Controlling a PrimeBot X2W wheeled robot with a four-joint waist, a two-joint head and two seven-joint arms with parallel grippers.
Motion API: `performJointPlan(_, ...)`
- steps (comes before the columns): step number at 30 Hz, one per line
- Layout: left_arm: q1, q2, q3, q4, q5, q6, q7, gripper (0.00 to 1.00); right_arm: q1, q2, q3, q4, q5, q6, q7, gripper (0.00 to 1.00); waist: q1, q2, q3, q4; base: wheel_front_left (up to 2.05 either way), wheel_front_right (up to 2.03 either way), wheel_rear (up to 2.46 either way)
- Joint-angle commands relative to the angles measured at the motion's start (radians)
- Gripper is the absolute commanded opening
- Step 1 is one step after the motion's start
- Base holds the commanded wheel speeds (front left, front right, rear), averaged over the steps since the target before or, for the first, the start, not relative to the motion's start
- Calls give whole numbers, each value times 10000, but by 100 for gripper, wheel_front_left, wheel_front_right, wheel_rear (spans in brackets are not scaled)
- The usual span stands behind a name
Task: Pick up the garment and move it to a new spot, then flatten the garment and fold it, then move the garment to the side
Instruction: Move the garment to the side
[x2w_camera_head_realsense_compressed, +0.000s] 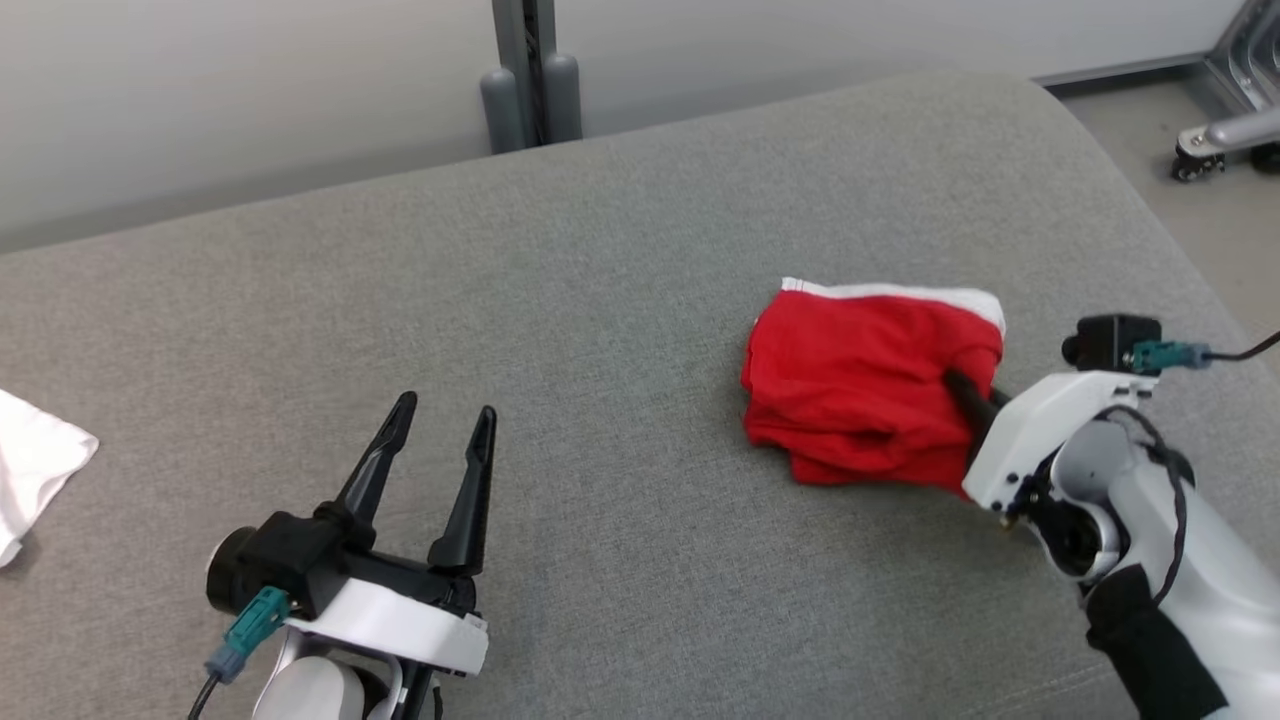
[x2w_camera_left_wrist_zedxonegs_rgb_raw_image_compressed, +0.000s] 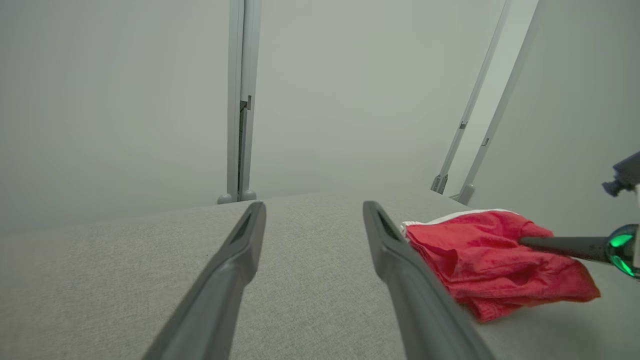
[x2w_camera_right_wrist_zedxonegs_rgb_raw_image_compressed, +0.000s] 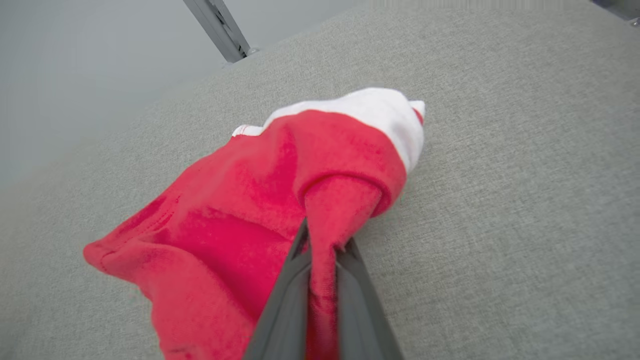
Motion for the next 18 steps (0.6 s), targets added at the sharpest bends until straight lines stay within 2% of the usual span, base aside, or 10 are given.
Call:
performJointPlan(1,-190,128,-62,18,63,-55,-1,100,-282,-143,95,-149,104,2,-145,0,0,-1,265,-122,0,0,0)
performJointPlan(3,-325,159,-244,51,61,-69,4,100,-450,-401,447,-335,250,2,-90,0,0,-1,473,-82,0,0,0)
performJointPlan(8,-595,323,-606,131,40,-72,30,100,-1304,-1520,1270,-529,377,2,-260,0,0,-1,1016,130,0,0,0)
performJointPlan(14,-960,570,-841,52,15,-81,108,100,-2378,-2751,2279,-288,464,0,-429,0,0,-1,1684,473,0,0,0)
performJointPlan(18,-1161,714,-933,-35,5,-83,160,100,-3106,-3290,3097,82,169,0,-273,0,0,-1,2070,606,0,0,0)
